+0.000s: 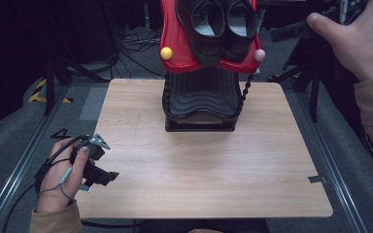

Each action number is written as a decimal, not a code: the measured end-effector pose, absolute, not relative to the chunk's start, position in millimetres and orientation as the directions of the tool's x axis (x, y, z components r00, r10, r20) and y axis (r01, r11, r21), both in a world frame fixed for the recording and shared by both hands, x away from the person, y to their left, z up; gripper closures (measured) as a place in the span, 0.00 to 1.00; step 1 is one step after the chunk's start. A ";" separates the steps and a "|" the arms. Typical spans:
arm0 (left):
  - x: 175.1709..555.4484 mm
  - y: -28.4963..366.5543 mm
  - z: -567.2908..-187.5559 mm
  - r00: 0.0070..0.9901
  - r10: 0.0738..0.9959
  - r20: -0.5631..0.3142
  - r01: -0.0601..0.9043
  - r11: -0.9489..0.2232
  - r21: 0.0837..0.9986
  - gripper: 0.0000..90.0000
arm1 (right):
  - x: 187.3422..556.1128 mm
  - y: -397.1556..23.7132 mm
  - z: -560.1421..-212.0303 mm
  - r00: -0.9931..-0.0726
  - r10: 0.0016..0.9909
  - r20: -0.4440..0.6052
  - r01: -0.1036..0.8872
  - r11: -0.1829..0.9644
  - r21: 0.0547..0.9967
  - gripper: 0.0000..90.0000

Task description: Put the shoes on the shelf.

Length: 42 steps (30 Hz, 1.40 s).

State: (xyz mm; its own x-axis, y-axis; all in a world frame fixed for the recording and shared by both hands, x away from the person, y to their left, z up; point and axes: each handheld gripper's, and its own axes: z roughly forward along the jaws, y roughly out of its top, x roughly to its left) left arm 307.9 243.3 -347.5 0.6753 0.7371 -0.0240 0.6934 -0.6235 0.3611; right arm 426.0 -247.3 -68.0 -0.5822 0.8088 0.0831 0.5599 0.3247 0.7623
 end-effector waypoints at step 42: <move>290.2 246.8 -356.2 0.654 0.756 -0.018 0.718 -0.613 0.331 0.20 | 375.6 -273.6 -297.1 -0.762 0.630 0.147 0.552 0.514 0.656 0.47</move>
